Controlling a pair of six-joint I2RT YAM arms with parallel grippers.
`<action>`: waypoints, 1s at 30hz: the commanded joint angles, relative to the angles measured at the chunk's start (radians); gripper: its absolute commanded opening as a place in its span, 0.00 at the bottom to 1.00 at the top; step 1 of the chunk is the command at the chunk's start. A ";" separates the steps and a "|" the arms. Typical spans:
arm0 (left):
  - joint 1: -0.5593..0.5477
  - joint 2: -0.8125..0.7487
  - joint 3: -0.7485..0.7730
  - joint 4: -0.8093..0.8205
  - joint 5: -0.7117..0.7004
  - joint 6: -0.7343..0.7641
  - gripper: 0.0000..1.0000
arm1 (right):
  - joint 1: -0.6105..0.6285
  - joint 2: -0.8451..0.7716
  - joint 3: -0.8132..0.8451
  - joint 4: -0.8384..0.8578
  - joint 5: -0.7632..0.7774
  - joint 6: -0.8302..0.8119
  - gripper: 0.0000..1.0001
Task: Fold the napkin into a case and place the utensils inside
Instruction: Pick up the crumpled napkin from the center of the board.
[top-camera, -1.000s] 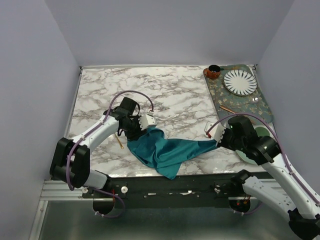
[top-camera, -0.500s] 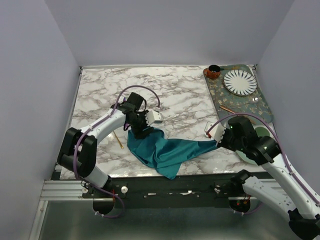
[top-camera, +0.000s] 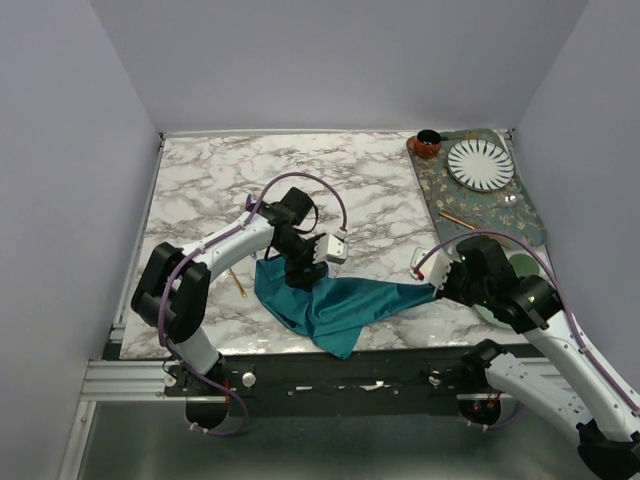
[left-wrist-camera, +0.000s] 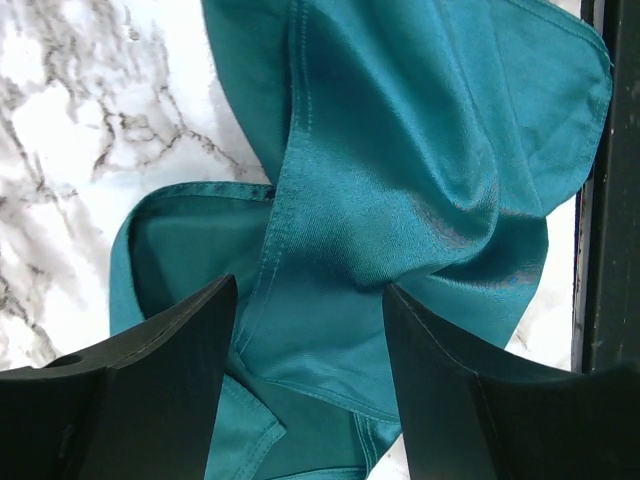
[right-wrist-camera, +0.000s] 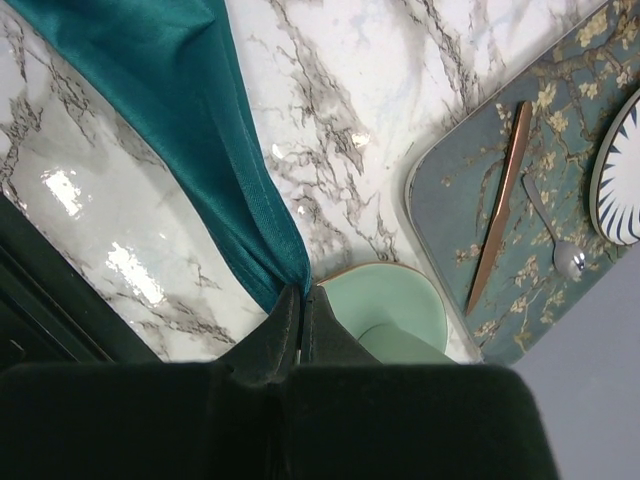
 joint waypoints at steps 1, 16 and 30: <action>-0.025 0.037 0.020 -0.038 0.028 0.068 0.69 | 0.002 -0.014 -0.019 -0.024 -0.006 0.010 0.01; -0.031 -0.202 -0.081 -0.061 -0.044 0.020 0.35 | 0.002 -0.032 -0.016 -0.029 -0.003 0.010 0.01; -0.030 -0.236 -0.202 -0.061 -0.076 -0.024 0.24 | 0.004 -0.017 0.028 -0.020 0.002 0.017 0.01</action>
